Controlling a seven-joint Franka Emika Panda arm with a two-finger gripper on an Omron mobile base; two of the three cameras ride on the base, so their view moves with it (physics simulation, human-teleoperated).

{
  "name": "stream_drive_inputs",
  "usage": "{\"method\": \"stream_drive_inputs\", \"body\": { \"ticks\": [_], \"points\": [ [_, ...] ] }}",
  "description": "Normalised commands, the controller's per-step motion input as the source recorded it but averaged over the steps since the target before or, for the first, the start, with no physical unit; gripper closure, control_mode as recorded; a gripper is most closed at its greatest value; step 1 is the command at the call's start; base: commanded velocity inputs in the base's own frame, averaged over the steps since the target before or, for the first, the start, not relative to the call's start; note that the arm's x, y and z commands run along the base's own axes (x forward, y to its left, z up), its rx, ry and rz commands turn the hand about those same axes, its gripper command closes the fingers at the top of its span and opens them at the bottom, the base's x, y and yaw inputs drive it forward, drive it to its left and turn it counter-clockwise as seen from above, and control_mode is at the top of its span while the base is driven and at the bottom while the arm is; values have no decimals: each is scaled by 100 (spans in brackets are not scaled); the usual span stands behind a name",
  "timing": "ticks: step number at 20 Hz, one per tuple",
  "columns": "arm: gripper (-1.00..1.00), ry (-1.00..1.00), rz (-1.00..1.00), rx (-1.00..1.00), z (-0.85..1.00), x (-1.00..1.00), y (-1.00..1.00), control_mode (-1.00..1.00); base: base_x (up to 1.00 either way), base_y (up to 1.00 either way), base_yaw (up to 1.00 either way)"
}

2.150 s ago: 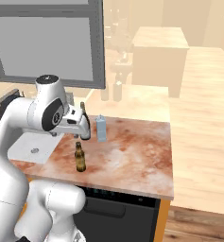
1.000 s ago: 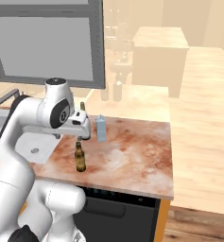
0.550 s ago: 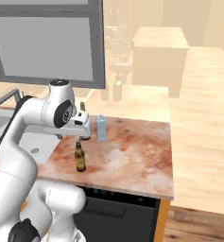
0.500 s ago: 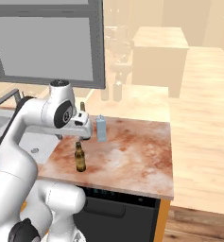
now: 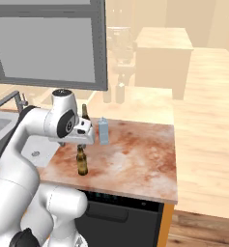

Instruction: Move the drinks to the dining counter.

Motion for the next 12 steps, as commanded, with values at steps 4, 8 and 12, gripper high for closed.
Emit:
{"method": "stream_drive_inputs", "body": {
  "ticks": [4,8,12],
  "points": [
    [-100,0,0,0,0,8,0,-100,0,0,0],
    [-100,0,0,0,0,14,0,-100,0,0,0],
    [-100,0,0,0,0,13,0,-100,0,0,0]
  ]
}}
